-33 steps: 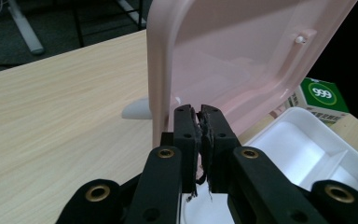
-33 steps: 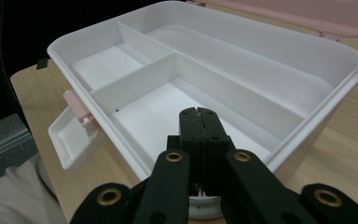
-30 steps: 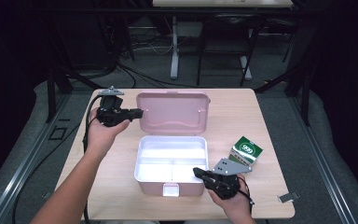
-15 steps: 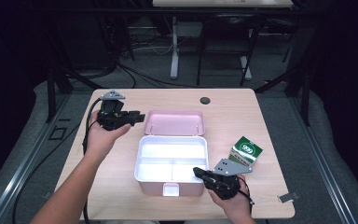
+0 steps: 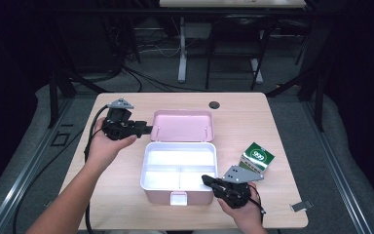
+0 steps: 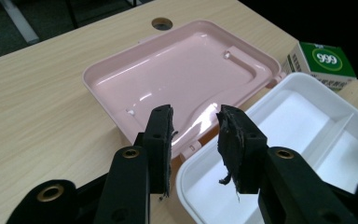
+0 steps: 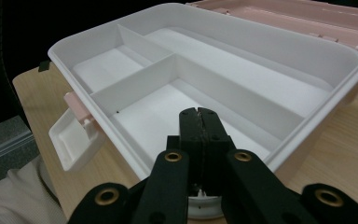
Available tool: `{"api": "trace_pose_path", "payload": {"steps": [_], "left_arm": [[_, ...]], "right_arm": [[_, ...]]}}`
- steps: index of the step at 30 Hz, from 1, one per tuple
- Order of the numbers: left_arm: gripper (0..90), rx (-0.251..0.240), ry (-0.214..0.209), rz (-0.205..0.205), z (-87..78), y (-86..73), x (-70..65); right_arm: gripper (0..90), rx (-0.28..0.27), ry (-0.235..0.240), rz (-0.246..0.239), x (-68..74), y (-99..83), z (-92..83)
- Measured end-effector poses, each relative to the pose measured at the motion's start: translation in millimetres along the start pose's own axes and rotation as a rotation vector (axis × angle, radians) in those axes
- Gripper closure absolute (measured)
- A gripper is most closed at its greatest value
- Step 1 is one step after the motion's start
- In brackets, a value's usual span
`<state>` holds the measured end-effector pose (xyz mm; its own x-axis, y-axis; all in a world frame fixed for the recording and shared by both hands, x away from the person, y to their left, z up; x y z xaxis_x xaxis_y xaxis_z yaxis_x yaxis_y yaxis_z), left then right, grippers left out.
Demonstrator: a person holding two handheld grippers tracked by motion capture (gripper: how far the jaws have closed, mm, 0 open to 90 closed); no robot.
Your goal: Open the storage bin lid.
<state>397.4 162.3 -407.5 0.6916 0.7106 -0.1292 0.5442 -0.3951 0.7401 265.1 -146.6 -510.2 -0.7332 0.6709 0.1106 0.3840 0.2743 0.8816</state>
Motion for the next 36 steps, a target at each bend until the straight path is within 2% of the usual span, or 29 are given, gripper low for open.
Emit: {"api": "trace_pose_path", "payload": {"steps": [4,8,10,13,15,16,17,18,19,24,27,30,36], "left_arm": [[64.3,0.040,0.006,0.047,-2.7,2.6,-5.9],[64.3,0.061,0.047,0.108,-6.5,6.3,-11.3],[64.6,0.063,0.046,0.121,-7.1,7.9,-13.3],[65.5,0.091,0.044,0.151,-6.2,9.8,-15.6],[65.5,0.117,0.035,0.175,-4.6,10.3,-17.7],[65.4,0.130,0.034,0.191,-3.5,10.2,-19.1],[65.4,0.153,0.031,0.220,-1.7,9.9,-21.8],[65.4,0.153,0.031,0.220,-1.7,9.9,-21.8],[65.5,0.183,0.021,0.258,-0.2,9.6,-26.1],[66.5,0.245,-0.015,0.338,1.4,10.5,-36.1],[68.2,0.299,-0.038,0.384,4.3,11.4,-43.1],[72.8,0.342,-0.062,0.410,8.0,11.5,-46.5],[74.5,0.397,-0.060,0.467,15.4,13.8,-54.2]], "right_arm": [[88.3,0.005,-0.010,0.004,1.1,0.5,-0.3],[85.7,0.001,-0.004,0.013,1.0,0.7,0.1],[84.7,-0.001,-0.007,0.010,1.2,0.8,0.3],[82.0,-0.002,-0.014,0.010,1.4,1.3,0.1],[80.9,-0.008,0.003,0.015,1.9,2.6,-1.0],[80.7,-0.017,-0.004,0.012,2.7,3.5,-1.4],[80.6,-0.012,-0.003,0.009,3.0,4.3,-2.9],[80.2,-0.018,-0.001,0.008,2.6,5.6,-4.3],[79.9,-0.027,-0.002,0.014,2.4,6.6,-4.7],[79.1,-0.036,-0.005,0.021,-0.1,8.6,-8.2],[78.4,-0.044,-0.007,0.023,-1.5,10.1,-10.9],[77.1,-0.056,-0.007,0.032,-2.9,10.8,-13.6],[74.9,-0.073,-0.020,0.042,-8.9,11.5,-18.8]]}}
Point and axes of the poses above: each handheld gripper's, and its own axes: z roughly forward along the jaws, y roughly out of its top, x roughly to its left, the point moved 2 cm from there along z, roughly forward along the jaws, and after that the axes turned 2 degrees about x, right-handed, at the moved point
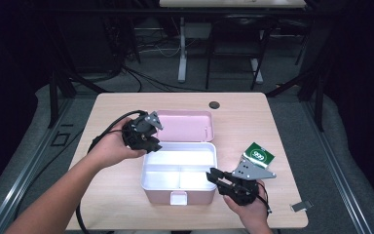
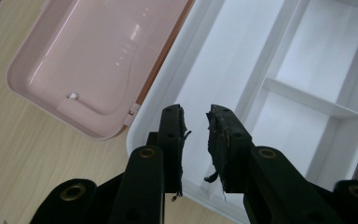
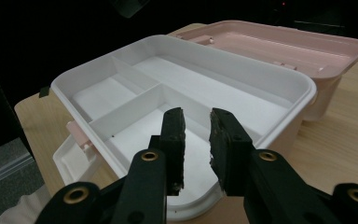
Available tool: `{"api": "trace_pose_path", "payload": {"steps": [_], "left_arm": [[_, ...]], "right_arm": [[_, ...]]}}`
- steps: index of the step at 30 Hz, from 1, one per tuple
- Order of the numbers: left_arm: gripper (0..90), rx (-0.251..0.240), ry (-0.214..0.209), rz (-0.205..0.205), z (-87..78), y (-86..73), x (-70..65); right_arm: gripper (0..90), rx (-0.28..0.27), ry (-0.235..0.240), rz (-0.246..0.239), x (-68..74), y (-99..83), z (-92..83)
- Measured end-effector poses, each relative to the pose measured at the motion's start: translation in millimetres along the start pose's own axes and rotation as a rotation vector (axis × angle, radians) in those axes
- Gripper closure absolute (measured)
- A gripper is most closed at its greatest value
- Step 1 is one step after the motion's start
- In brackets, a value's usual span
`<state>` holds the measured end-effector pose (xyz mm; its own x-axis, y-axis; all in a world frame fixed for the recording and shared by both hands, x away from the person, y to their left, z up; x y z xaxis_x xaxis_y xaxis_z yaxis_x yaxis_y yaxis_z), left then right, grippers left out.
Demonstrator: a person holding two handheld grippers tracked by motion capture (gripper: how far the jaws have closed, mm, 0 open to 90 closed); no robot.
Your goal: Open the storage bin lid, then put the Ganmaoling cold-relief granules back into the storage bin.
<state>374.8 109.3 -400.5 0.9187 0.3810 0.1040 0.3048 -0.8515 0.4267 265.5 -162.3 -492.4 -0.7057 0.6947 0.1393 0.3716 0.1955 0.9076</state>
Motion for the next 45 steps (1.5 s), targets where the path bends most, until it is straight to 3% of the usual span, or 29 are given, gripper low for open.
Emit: {"api": "trace_pose_path", "payload": {"steps": [9,19,32,45], "left_arm": [[74.1,0.094,-0.006,0.105,4.0,10.3,-6.6],[74.3,0.158,-0.019,0.169,8.0,16.3,-14.2],[75.0,0.286,-0.029,0.288,26.9,28.4,-29.0],[78.4,0.329,-0.052,0.365,47.6,46.7,-44.3]], "right_arm": [[69.3,-0.004,-0.020,0.024,-9.8,1.1,-7.4],[66.4,-0.010,-0.042,0.022,-11.8,-0.1,-6.4],[65.8,0.002,-0.055,0.029,-17.0,-1.4,-8.9],[65.8,-0.002,-0.062,0.034,-21.6,-2.1,-10.9]]}}
Point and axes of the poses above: each handheld gripper's, and its own axes: z roughly forward along the jaws, y roughly out of its top, x roughly to its left, the point moved 2 cm from there along z, roughly forward along the jaws, and after that the axes turned 2 degrees about x, right-handed, at the moved point
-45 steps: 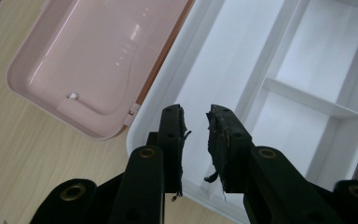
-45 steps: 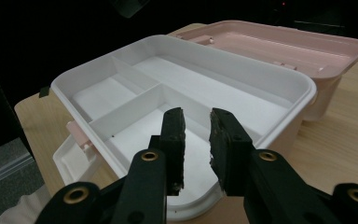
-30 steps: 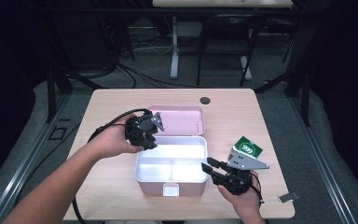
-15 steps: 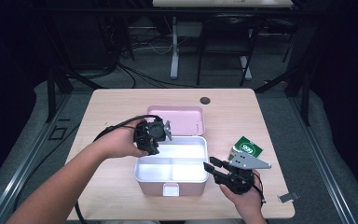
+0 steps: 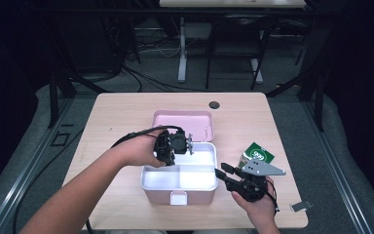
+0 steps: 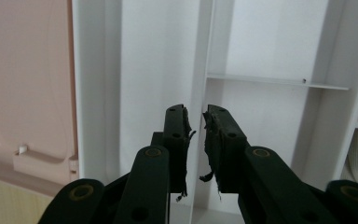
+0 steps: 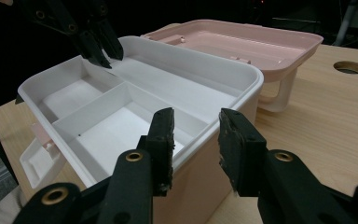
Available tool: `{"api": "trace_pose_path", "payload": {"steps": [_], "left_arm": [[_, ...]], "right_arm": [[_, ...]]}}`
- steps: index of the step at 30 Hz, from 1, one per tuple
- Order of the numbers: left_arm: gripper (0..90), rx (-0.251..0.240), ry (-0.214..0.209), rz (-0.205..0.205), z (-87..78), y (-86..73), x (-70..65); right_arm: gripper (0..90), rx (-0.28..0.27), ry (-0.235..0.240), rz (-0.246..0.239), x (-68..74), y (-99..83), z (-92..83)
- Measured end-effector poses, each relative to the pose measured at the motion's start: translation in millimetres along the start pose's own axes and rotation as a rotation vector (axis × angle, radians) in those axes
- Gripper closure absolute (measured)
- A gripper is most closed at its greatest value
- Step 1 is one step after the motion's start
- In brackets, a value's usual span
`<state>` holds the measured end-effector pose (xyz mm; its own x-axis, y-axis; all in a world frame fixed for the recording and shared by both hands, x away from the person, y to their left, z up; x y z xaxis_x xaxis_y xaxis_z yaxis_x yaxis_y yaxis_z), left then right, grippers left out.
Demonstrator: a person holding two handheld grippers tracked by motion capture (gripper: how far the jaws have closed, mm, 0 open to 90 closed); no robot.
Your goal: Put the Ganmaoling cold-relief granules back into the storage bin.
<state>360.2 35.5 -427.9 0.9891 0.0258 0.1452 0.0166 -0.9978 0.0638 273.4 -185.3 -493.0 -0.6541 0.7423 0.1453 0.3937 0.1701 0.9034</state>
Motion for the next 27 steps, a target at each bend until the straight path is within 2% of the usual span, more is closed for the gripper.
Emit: {"api": "trace_pose_path", "payload": {"steps": [9,14,18,22,27], "left_arm": [[79.8,0.029,-0.010,0.018,11.1,8.4,0.0],[83.1,0.037,-0.029,0.028,16.2,11.4,-1.9],[85.5,0.046,-0.028,0.035,21.4,13.9,-2.5],[87.5,0.062,-0.029,0.047,23.3,16.2,-2.4],[87.8,0.058,-0.034,0.045,24.1,16.0,-2.0]], "right_arm": [[65.8,-0.004,-0.002,0.008,-1.5,0.3,-1.6],[65.8,-0.005,-0.002,0.008,-2.1,0.3,-2.0],[65.8,0.005,-0.005,0.008,-2.5,0.0,-2.2],[65.8,0.002,-0.003,0.011,-2.8,0.1,-2.8],[65.8,-0.006,-0.003,0.013,-3.4,-0.1,-2.4]]}}
Point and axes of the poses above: each handheld gripper's, and its own axes: z roughly forward along the jaws, y roughly out of its top, x roughly to its left, the point moved 2 cm from there along z, roughly forward along the jaws, and after that the axes turned 2 degrees about x, right-handed, at the moved point
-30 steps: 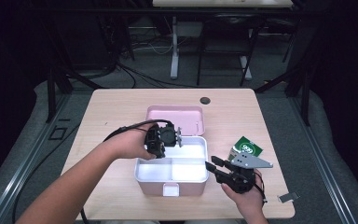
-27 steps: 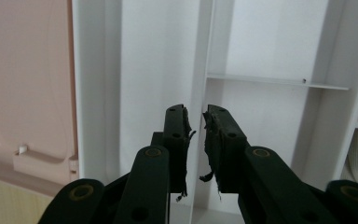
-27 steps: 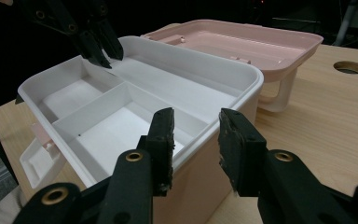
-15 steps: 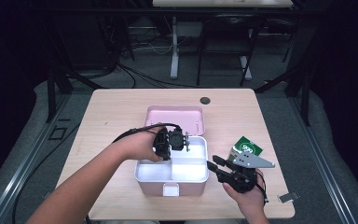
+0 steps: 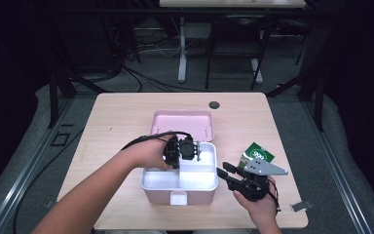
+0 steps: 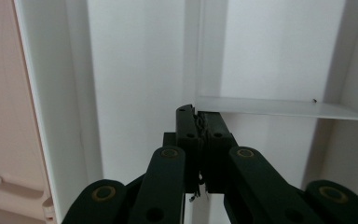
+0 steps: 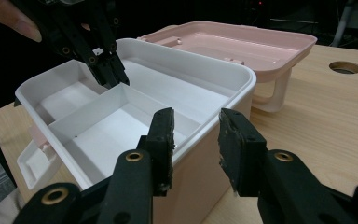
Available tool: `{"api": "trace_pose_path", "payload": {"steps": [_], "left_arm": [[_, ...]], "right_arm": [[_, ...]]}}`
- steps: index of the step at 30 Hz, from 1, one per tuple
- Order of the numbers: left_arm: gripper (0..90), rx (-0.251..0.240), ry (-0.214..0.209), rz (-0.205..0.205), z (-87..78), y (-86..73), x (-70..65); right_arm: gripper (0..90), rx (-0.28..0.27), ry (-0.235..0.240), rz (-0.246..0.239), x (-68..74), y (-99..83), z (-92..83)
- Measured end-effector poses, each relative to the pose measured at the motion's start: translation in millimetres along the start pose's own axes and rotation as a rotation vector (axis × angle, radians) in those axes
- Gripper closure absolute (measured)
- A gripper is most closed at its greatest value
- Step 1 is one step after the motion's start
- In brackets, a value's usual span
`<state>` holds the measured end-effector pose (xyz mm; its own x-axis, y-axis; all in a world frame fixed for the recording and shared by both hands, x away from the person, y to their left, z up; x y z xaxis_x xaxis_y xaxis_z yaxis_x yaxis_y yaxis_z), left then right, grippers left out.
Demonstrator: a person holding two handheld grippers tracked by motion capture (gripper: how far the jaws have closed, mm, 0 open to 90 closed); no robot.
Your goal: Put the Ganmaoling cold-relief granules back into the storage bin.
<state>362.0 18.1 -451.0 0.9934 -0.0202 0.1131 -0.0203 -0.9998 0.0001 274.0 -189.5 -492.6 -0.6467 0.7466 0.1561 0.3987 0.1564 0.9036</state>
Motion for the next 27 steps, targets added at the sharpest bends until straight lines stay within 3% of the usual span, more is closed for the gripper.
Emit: {"api": "trace_pose_path", "payload": {"steps": [12,27], "left_arm": [[86.6,0.029,-0.001,0.010,8.3,3.5,-0.6],[87.4,0.027,0.000,0.012,6.8,2.9,-0.6]], "right_arm": [[65.8,0.002,0.000,-0.007,0.1,-0.5,1.0],[65.6,-0.003,-0.002,-0.005,-0.1,0.6,-0.2]]}}
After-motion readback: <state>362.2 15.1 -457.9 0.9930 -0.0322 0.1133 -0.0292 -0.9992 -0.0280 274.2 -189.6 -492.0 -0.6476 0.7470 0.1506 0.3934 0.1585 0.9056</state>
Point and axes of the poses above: each handheld gripper's, and its own axes: z roughly forward along the jaws, y roughly out of its top, x roughly to its left, the point moved 2 cm from there along z, roughly forward along the jaws, and after that the axes turned 2 degrees about x, right-handed, at the moved point
